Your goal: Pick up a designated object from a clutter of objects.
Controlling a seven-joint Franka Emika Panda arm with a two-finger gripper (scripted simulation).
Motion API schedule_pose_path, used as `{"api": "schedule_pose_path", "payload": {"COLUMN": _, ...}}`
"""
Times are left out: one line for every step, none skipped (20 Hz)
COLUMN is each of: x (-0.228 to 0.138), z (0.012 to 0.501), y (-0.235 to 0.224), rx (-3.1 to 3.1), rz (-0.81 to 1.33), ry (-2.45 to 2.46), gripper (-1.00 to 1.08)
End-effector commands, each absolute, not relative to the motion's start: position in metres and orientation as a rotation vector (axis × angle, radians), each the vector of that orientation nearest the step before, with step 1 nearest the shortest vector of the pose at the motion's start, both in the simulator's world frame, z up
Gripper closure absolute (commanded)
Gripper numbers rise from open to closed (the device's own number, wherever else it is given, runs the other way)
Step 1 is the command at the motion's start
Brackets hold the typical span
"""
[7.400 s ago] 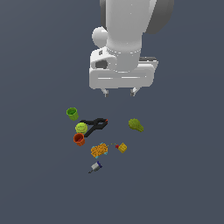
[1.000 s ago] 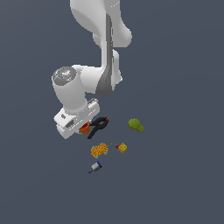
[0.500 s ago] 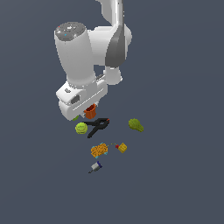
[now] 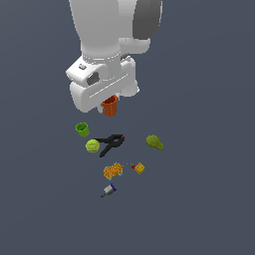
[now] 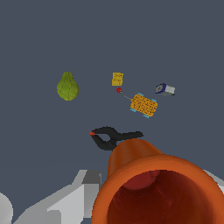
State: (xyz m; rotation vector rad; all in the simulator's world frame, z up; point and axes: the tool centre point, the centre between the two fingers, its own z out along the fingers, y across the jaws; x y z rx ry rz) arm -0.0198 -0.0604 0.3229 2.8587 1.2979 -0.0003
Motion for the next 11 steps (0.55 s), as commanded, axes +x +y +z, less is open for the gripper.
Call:
{"api": "schedule_pose_path", "payload": {"x": -0.023, "z": 0.339, "y": -0.054, "rx": 2.859, "rz": -0.001, "ry": 1.298, "gripper": 1.08}}
{"api": "schedule_pose_path", "payload": {"x": -0.024, "z": 0.344, "y": -0.052, "rx": 2.86, "rz": -0.001, "ry": 1.298, "gripper": 1.08}}
{"api": "schedule_pose_path", "payload": {"x": -0.024, "z": 0.349, "y": -0.05, "rx": 2.86, "rz": -0.001, "ry": 1.298, "gripper": 1.08}}
{"api": "schedule_pose_path", "payload": {"x": -0.025, "z": 0.353, "y": -0.049, "rx": 2.86, "rz": -0.001, "ry": 1.298, "gripper": 1.08}}
{"api": "schedule_pose_path", "payload": {"x": -0.025, "z": 0.356, "y": -0.047, "rx": 2.86, "rz": -0.001, "ry": 1.298, "gripper": 1.08}}
{"api": "schedule_pose_path", "payload": {"x": -0.025, "z": 0.359, "y": -0.046, "rx": 2.86, "rz": -0.001, "ry": 1.298, "gripper": 1.08}}
{"api": "schedule_pose_path", "payload": {"x": -0.026, "z": 0.361, "y": -0.045, "rx": 2.86, "rz": -0.001, "ry": 1.298, "gripper": 1.08}}
{"api": "schedule_pose_path", "payload": {"x": -0.026, "z": 0.363, "y": -0.045, "rx": 2.86, "rz": -0.001, "ry": 1.298, "gripper": 1.08}}
{"api": "schedule_pose_path", "payload": {"x": -0.026, "z": 0.365, "y": -0.044, "rx": 2.86, "rz": -0.001, "ry": 1.298, "gripper": 1.08}}
{"api": "schedule_pose_path", "payload": {"x": -0.026, "z": 0.365, "y": -0.044, "rx": 2.86, "rz": -0.001, "ry": 1.298, "gripper": 1.08}}
{"api": "schedule_pose_path", "payload": {"x": -0.026, "z": 0.366, "y": -0.044, "rx": 2.86, "rz": 0.0, "ry": 1.299, "gripper": 1.08}}
